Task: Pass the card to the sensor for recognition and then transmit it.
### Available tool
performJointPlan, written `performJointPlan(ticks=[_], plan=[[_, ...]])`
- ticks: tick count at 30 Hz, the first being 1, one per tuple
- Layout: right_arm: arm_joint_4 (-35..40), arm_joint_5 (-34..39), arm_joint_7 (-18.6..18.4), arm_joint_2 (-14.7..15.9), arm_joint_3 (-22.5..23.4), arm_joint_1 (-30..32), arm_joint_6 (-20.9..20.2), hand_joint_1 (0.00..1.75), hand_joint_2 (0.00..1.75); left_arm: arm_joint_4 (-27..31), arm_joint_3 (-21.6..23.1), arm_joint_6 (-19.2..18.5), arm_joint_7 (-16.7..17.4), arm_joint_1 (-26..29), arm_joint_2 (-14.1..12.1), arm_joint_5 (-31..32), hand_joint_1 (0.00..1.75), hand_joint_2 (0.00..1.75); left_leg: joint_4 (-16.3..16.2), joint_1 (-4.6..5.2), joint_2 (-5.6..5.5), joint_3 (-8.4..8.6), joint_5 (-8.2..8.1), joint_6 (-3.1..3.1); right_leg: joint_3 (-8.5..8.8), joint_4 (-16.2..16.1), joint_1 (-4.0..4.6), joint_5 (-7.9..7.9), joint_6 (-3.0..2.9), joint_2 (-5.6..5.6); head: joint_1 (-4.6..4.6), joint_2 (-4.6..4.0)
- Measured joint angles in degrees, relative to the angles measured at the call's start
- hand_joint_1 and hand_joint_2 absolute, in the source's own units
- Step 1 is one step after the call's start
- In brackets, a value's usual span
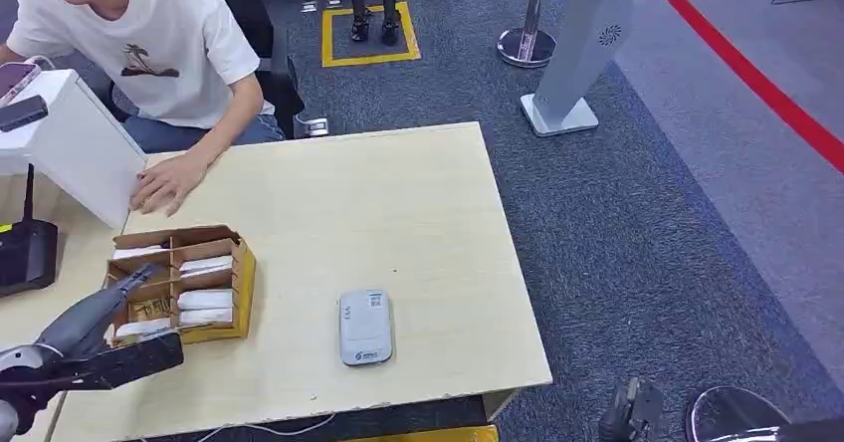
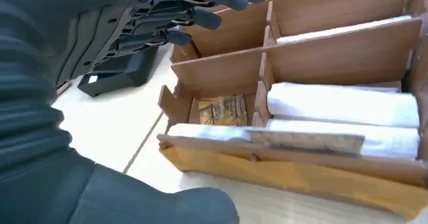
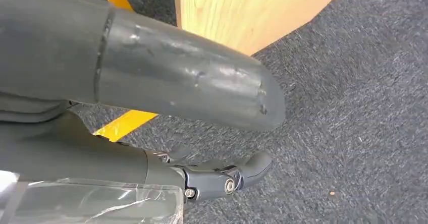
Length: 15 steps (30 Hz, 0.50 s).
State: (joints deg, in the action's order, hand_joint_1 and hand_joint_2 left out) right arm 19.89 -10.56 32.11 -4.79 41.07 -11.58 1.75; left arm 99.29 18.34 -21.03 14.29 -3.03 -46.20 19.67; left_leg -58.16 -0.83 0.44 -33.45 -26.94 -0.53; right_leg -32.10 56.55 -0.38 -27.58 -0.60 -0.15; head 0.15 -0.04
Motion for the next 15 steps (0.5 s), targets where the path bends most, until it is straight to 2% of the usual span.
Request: performJointPlan(ticks=[8, 15], plan=[[0.0, 0.9, 0.3, 0.0, 0.0, 0.7, 0.0, 0.00, 0.00, 6.2, -3.0, 3.3, 1.1, 8.7, -0.9, 0.9, 0.00, 1.75, 0.0, 0.00, -0.01, -0.01, -0.01, -0.01, -0.01, 0.0, 0.00, -0.01, 0.00, -0.01, 0.00, -0.02], [0.0, 0.9, 0.4, 0.0, 0.0, 1.0, 0.0, 0.00, 0.00, 9.0, -5.1, 3.9, 1.3, 12.7, -1.1, 1.0, 0.00, 1.75, 0.0, -0.01, -0.02, 0.00, 0.00, -0.01, 0.00, 0.0, 0.00, -0.01, 0.00, -0.02, 0.00, 0.00]])
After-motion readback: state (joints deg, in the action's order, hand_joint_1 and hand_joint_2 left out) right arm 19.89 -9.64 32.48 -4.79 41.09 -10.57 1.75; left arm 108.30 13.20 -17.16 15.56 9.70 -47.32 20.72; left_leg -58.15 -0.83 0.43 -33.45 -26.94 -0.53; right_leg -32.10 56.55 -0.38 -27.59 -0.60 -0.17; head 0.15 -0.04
